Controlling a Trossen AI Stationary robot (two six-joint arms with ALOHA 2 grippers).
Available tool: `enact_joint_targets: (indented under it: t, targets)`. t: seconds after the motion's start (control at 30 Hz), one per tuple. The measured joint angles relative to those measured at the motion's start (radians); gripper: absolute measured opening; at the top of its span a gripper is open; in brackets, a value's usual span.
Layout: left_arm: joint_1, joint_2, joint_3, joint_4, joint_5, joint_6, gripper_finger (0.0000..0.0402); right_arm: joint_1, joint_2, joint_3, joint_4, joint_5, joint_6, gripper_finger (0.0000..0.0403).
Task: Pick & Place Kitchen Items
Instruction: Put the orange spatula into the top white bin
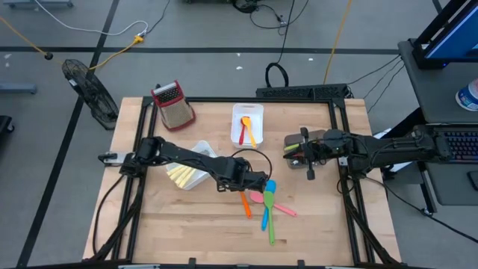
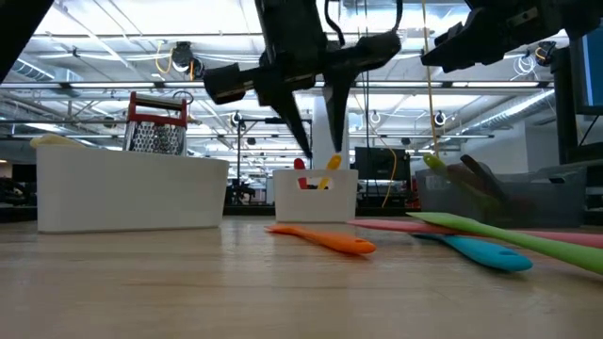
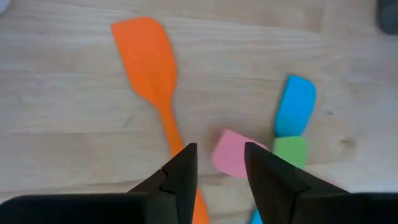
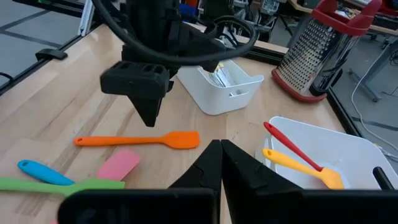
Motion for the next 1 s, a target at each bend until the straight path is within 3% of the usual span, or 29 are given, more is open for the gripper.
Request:
enact_joint_targets:
  t: [0.33,0.53,1.0]
  targets:
    - [-0.007,0.0,-0.013,0.003,-0.093,-0.016,0.0195,0.0,0.0,0.0,0.0,0.0,-0.009,0.0]
    - [-0.004,0.0,-0.013,-0.002,-0.069,0.001,0.0218,0.0,0.0,0.0,0.0,0.0,-0.01,0.0]
    - [-0.007,0.0,-0.013,-0.032,-0.082,0.093,0.0322,0.0,0.0,0.0,0.0,0.0,-0.009,0.0]
